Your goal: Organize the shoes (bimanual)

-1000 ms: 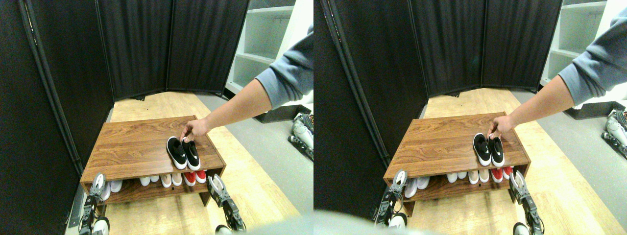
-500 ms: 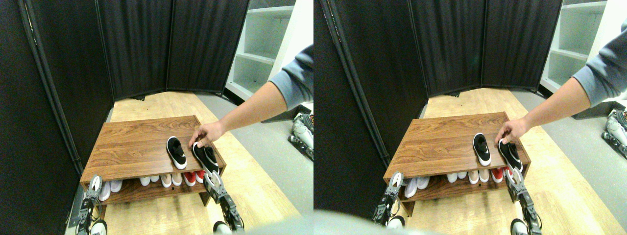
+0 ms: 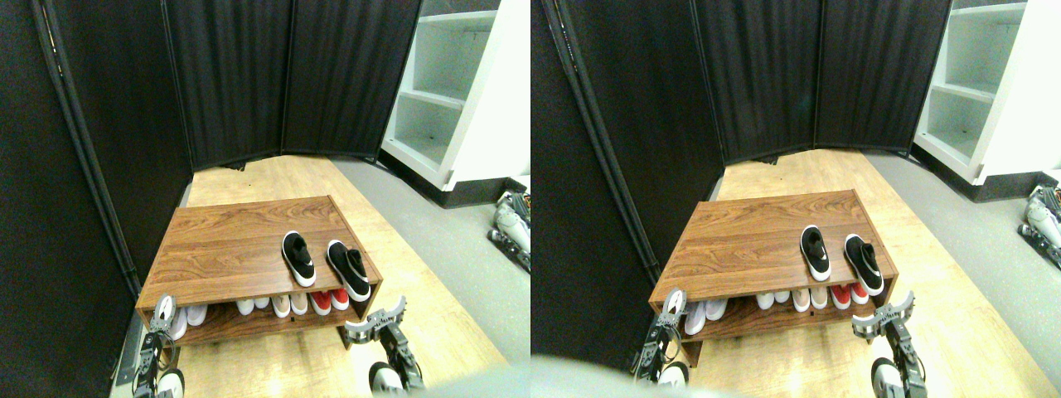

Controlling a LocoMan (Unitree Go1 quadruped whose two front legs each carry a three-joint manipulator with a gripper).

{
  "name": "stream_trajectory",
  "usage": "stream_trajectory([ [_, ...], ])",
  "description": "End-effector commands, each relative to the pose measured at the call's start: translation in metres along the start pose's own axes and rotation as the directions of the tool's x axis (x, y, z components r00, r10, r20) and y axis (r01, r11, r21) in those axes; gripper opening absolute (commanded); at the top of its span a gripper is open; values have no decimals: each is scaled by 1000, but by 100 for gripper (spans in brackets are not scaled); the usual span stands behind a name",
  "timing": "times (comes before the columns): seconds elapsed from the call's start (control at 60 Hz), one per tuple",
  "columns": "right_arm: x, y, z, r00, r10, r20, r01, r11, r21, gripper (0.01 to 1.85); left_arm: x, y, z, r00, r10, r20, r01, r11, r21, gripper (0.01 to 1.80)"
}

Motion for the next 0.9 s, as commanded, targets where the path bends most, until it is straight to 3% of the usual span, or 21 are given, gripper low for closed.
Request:
stream_trajectory([
  [0.017,9,-4,3,1000,10,10,-10,1000,18,155,2,-6,2,1000,-27,15,27,1000,6,1],
  [0.183,29,-19,6,1000,-7,15,6,997,73,151,2,-6,3,1000,-18,23,18,1000,-4,1],
  [0.45,59,-30,6,1000,-20,16,20,1000,19,145,2,-5,4,999,-32,25,31,999,32,1],
  [0.783,84,-33,2,1000,-13,11,13,1000,4,140,-2,-1,5,999,-22,46,20,999,30,1],
  [0.9,85,-31,0,1000,-17,10,17,1000,-2,142,-3,-1,6,999,-23,46,22,999,28,1],
])
